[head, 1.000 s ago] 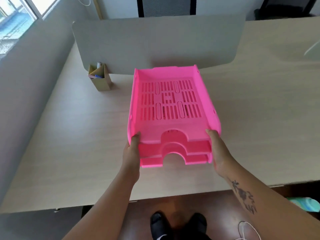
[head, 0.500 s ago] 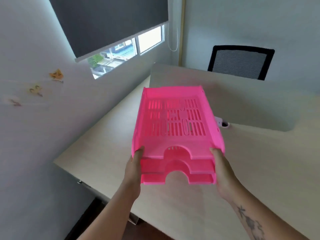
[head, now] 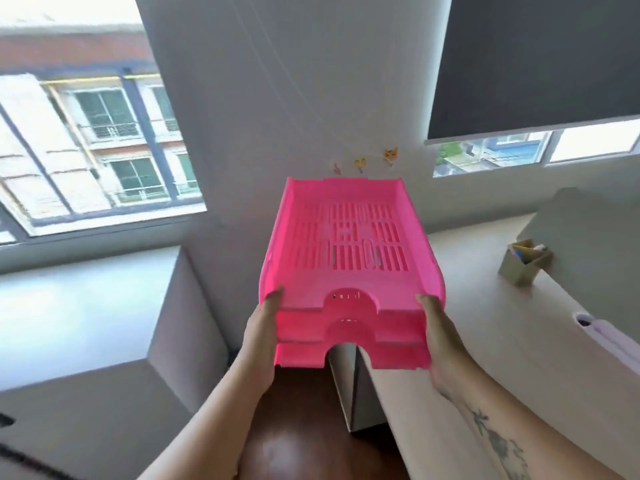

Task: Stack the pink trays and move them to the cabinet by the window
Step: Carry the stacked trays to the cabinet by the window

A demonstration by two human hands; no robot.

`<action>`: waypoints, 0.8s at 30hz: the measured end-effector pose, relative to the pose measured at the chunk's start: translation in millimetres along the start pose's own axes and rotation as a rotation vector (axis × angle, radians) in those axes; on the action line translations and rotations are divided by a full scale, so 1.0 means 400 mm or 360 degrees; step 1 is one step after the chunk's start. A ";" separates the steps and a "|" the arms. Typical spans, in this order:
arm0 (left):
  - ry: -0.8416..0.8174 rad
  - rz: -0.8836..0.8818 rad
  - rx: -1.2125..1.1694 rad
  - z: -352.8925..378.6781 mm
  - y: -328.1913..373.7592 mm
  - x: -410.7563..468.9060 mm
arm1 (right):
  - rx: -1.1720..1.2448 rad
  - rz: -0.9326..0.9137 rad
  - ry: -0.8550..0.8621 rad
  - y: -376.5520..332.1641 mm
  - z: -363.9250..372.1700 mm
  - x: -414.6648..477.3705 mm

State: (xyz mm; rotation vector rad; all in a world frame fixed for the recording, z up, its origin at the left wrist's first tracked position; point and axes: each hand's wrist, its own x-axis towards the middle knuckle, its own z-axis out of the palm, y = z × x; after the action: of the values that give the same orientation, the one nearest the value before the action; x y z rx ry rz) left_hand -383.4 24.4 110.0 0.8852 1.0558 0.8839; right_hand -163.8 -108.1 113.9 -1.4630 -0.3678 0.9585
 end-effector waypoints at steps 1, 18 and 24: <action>0.0045 0.0045 -0.0034 -0.048 0.028 -0.008 | -0.0018 -0.0005 -0.0099 -0.006 0.051 0.000; 0.0493 0.0514 -0.0098 -0.765 0.378 -0.228 | 0.0009 0.0049 -0.1140 0.006 0.886 -0.183; 0.0604 0.0404 -0.0072 -1.005 0.442 -0.166 | -0.0037 0.0107 -0.1134 0.094 1.175 -0.206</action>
State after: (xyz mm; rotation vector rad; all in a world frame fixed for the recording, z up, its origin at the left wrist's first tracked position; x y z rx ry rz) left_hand -813.1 98.5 194.8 0.8433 1.2586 1.3208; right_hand -570.3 138.3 169.4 -1.1176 -0.8487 1.5231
